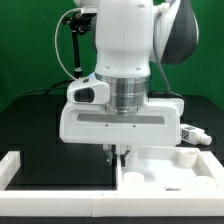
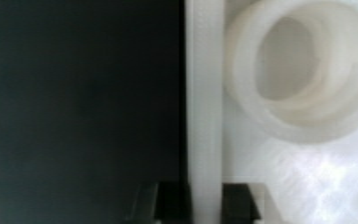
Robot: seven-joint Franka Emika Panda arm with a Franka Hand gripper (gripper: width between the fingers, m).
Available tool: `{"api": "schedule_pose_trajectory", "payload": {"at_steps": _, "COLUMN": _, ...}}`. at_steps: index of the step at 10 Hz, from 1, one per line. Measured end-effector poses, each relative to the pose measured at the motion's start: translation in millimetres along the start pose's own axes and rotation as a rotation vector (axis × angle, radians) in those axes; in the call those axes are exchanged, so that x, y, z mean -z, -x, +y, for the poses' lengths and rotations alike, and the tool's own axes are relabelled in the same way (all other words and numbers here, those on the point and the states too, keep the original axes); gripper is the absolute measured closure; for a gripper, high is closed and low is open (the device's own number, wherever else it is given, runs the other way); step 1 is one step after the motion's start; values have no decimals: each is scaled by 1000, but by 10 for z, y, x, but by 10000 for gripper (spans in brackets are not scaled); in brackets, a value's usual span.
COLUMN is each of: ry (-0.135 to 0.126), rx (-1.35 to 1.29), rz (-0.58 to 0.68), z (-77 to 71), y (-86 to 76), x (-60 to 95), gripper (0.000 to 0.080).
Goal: Assemble one leg
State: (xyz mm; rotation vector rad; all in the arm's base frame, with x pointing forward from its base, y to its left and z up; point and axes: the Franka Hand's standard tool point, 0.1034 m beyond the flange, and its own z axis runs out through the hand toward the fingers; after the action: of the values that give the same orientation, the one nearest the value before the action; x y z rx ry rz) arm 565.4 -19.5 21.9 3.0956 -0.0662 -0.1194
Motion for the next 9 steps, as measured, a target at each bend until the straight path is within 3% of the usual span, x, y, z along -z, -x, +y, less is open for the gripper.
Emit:
{"api": "schedule_pose_trajectory", "payload": {"at_steps": 2, "ry": -1, "rx": 32, "rz": -11, "z": 20, "y": 1, "x": 3, "gripper": 743}}
{"api": "schedule_pose_trajectory", "payload": {"at_steps": 3, "ry": -1, "rx": 33, "rz": -13, "z": 14, "y": 4, "x": -8, "gripper": 658}}
{"api": "schedule_pose_trajectory", "payload": {"at_steps": 4, "ry": -1, "rx": 33, "rz": -13, "z": 12, "y": 4, "x": -9, "gripper": 658}}
{"api": "schedule_pose_trajectory", "payload": {"at_steps": 5, "ry": -1, "rx": 33, "rz": -13, "z": 13, "y": 5, "x": -10, "gripper": 474}}
{"api": "schedule_pose_trajectory", "payload": {"at_steps": 6, "ry": -1, "rx": 33, "rz": -13, "z": 13, "y": 5, "x": -10, "gripper": 339}}
{"api": "schedule_pose_trajectory", "payload": {"at_steps": 7, "ry": -2, "rx": 32, "rz": -20, "z": 3, "y": 18, "x": 5, "gripper": 339}}
{"api": "schedule_pose_trajectory", "payload": {"at_steps": 8, "ry": -9, "rx": 31, "rz": -43, "z": -39, "y": 84, "x": 123, "gripper": 195}}
{"api": "schedule_pose_trajectory", "payload": {"at_steps": 9, "ry": -15, "rx": 34, "rz": -44, "z": -60, "y": 192, "x": 209, "gripper": 164}}
